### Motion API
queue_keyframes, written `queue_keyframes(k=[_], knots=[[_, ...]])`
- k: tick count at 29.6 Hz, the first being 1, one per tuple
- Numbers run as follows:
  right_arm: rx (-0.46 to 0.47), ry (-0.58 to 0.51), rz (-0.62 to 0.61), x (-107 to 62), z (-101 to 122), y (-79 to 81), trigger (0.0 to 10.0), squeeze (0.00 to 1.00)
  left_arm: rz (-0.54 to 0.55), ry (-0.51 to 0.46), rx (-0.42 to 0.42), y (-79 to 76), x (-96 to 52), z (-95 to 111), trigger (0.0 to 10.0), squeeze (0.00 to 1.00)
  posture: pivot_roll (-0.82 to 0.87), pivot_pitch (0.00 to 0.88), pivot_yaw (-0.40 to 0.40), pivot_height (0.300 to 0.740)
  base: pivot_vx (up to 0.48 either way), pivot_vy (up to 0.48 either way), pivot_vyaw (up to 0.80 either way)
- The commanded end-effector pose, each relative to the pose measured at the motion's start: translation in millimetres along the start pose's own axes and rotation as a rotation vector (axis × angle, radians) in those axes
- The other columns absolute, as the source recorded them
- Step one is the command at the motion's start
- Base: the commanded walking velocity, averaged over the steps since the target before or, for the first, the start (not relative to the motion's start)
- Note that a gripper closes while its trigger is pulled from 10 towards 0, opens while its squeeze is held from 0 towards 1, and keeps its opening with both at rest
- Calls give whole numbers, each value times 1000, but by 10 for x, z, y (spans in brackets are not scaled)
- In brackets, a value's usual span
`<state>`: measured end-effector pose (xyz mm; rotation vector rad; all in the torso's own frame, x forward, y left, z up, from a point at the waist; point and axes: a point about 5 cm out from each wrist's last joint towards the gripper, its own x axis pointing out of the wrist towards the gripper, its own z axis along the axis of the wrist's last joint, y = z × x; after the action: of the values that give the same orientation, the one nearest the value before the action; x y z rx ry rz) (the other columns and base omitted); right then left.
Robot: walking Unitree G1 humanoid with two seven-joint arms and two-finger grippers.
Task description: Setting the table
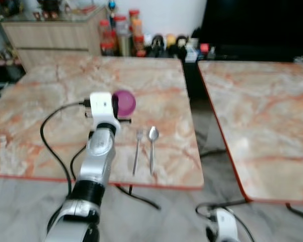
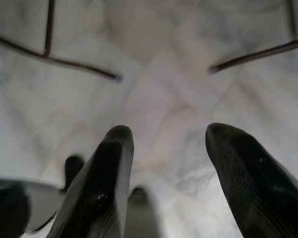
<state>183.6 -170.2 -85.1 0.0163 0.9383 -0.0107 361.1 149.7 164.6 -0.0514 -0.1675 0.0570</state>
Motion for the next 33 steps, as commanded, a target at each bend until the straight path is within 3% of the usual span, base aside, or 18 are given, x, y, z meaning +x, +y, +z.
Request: queue_keyframes(k=[1,33], knots=[[6,29,-29,-23,-78,-113,10000,0,-34,-23,-6,-121,26,67,10000,0,4,0,-16,740,0,-461,0],[3,34,-20,-23,-88,-91,10000,0,-36,-30,-6,-113,34,96,10000,0,4,0,-13,740,15,-449,-39]])
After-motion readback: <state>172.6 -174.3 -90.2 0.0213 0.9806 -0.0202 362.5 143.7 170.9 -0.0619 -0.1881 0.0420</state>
